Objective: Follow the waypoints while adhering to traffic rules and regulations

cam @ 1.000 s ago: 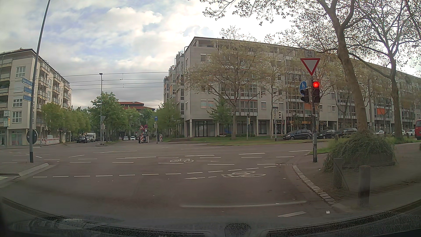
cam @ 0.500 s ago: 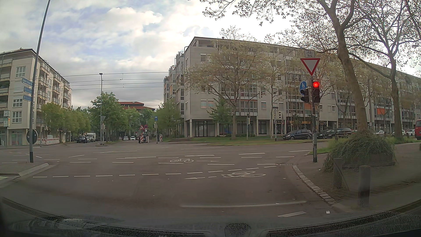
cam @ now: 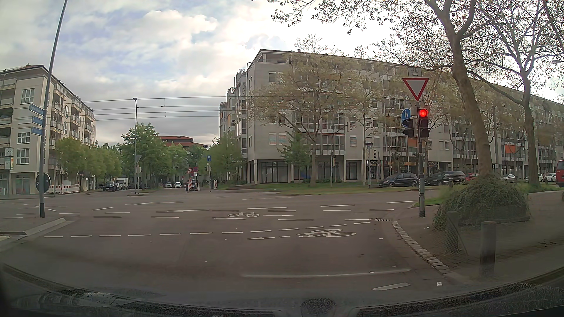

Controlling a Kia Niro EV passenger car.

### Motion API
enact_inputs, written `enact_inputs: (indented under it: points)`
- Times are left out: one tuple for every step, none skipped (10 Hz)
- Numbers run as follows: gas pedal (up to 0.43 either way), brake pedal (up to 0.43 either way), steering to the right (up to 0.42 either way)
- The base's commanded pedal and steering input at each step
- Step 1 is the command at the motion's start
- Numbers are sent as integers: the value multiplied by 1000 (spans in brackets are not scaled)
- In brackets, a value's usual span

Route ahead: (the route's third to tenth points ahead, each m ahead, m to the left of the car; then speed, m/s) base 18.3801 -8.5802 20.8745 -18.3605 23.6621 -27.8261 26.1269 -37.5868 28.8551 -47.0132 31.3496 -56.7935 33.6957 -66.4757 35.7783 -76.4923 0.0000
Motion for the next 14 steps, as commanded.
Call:
enact_inputs:
  points:
    - [0, 213, 68]
    - [0, 207, 68]
    - [0, 213, 68]
    - [0, 213, 68]
    - [0, 213, 68]
    - [0, 213, 68]
    - [0, 207, 68]
    - [0, 213, 68]
    - [0, 213, 68]
    - [0, 207, 68]
    - [0, 213, 68]
    - [0, 213, 68]
    - [0, 213, 68]
    - [0, 207, 68]
